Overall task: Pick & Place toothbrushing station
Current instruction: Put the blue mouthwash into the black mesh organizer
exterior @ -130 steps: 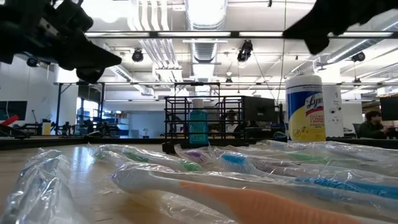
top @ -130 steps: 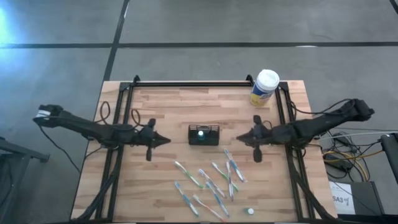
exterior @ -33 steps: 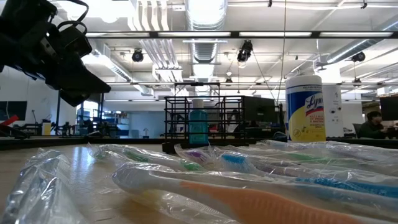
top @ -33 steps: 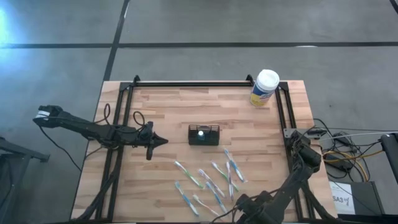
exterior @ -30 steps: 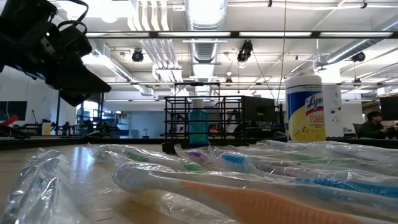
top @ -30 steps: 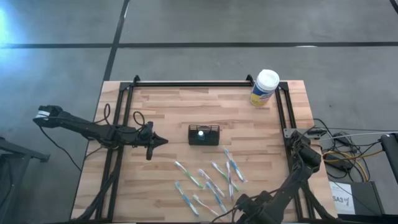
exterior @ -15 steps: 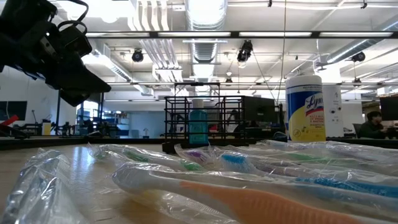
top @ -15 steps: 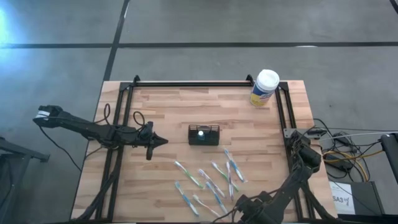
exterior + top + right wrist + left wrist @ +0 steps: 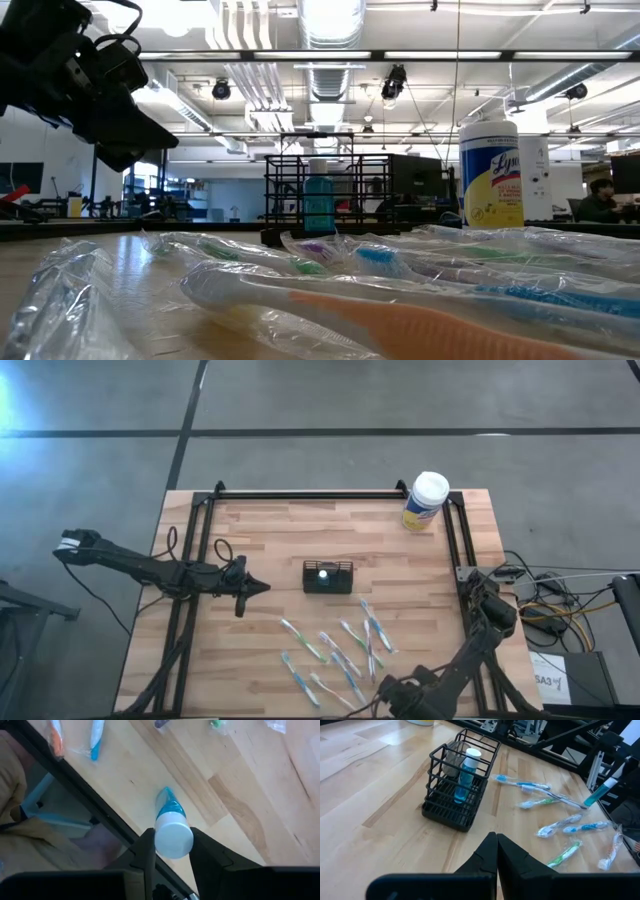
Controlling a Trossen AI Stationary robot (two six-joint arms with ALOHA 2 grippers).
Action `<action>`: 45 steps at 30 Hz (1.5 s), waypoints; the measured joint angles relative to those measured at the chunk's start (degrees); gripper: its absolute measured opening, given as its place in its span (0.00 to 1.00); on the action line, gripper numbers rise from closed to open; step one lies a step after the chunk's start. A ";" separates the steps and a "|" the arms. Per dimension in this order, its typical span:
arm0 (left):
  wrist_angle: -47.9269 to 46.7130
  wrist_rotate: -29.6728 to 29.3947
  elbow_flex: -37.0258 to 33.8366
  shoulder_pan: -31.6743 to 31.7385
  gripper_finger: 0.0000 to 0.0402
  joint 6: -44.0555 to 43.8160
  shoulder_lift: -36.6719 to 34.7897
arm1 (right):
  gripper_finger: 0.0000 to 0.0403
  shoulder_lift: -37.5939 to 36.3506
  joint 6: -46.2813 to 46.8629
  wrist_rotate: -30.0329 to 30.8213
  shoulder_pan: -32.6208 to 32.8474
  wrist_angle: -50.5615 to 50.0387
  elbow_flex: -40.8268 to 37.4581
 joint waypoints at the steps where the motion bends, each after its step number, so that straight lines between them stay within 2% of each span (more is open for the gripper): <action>1: 0.00 0.00 0.00 0.02 0.01 0.00 0.00 | 0.22 0.00 -1.22 0.06 0.12 -0.02 -0.02; 7: 0.00 0.00 0.00 0.01 0.01 0.00 0.00 | 0.22 -2.33 -5.40 1.34 1.06 -2.84 -0.02; 15: 0.02 -0.23 0.00 0.02 0.01 0.37 0.00 | 0.22 -11.72 -13.52 15.34 1.02 -9.22 0.24; 19: 0.02 -0.79 0.00 0.00 0.01 0.42 -0.02 | 0.22 -17.65 -19.25 20.77 -2.93 -14.50 0.28; 25: 0.00 -4.69 0.00 0.02 0.01 1.14 -0.02 | 0.22 -25.25 -38.35 25.53 -14.32 -14.12 0.20; 31: 0.02 -8.09 0.00 0.02 0.01 4.80 -0.04 | 0.22 -29.05 -62.71 24.53 -27.97 -9.72 0.17; 35: 0.86 -9.72 0.00 0.04 0.01 8.57 -0.04 | 0.22 -30.29 -78.02 16.76 -36.05 -4.23 0.17; 40: 1.11 -10.97 0.43 0.07 0.01 10.56 -0.13 | 0.22 -29.10 -88.37 12.08 -43.87 -1.09 0.17; 45: 1.50 -11.87 0.14 0.07 0.01 10.54 -0.14 | 0.22 -24.91 -95.56 10.87 -46.39 -0.20 0.21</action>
